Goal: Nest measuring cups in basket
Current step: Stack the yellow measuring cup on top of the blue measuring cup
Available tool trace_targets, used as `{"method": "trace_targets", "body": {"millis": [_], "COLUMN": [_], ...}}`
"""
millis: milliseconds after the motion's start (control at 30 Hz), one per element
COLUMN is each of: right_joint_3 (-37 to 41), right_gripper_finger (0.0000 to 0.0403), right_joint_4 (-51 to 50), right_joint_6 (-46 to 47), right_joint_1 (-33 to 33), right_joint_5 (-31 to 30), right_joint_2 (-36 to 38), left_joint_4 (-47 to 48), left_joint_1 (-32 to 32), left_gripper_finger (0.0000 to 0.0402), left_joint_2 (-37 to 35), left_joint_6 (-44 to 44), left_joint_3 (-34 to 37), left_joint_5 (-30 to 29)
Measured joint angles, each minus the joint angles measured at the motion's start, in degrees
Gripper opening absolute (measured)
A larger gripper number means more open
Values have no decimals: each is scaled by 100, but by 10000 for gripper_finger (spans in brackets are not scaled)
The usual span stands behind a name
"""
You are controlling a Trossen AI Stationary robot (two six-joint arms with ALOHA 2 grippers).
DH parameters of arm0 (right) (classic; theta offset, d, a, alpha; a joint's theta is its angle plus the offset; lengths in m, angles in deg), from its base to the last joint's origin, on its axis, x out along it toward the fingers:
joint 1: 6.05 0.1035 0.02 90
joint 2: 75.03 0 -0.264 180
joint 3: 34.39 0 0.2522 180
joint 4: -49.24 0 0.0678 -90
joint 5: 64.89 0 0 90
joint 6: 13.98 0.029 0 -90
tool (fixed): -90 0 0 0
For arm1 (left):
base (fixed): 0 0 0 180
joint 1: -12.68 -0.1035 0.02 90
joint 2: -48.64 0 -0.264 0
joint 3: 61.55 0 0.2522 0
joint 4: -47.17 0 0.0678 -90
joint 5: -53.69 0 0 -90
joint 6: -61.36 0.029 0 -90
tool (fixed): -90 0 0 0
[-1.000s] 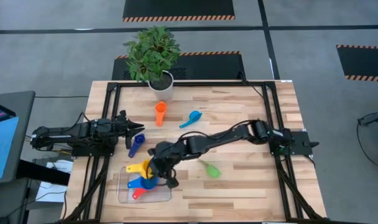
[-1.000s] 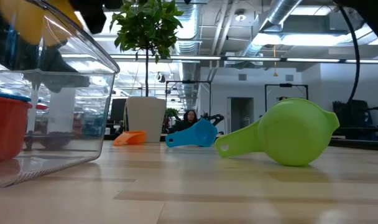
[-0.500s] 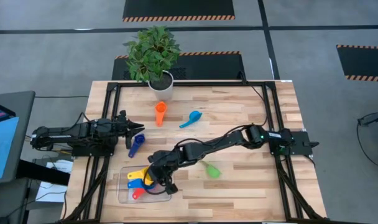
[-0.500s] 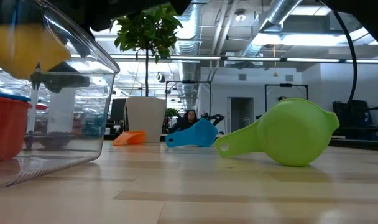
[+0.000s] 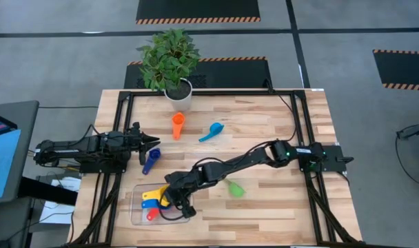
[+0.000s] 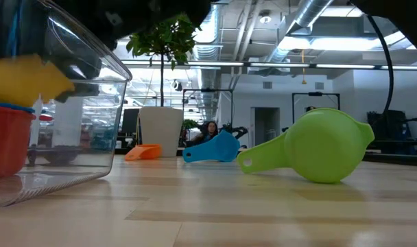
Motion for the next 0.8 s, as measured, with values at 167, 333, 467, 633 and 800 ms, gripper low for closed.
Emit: {"method": "trace_targets", "body": {"millis": [167,333,467,633,800], "right_joint_3": [-7,-7,-7,-7,-7], "right_gripper_finger": [14,12,15,60,89], "right_joint_4": [78,126,124,170,168], "right_joint_6": [4,0,0,-2,-2], "right_joint_1": [-49,-53,-51,-51,-36], "right_joint_5": [24,26,27,28,28], "right_joint_2": [-4,-4,-4,-4,-4], "left_joint_4": [0,2,4,7,7], "left_joint_1": [0,2,0,0,1], "left_gripper_finger": [62,62,62,62,62], "left_joint_2": [0,0,0,0,0], "left_joint_6": [23,43,43,44,45], "left_joint_3": [2,1,0,1,0], "left_joint_5": [0,0,0,0,0]}}
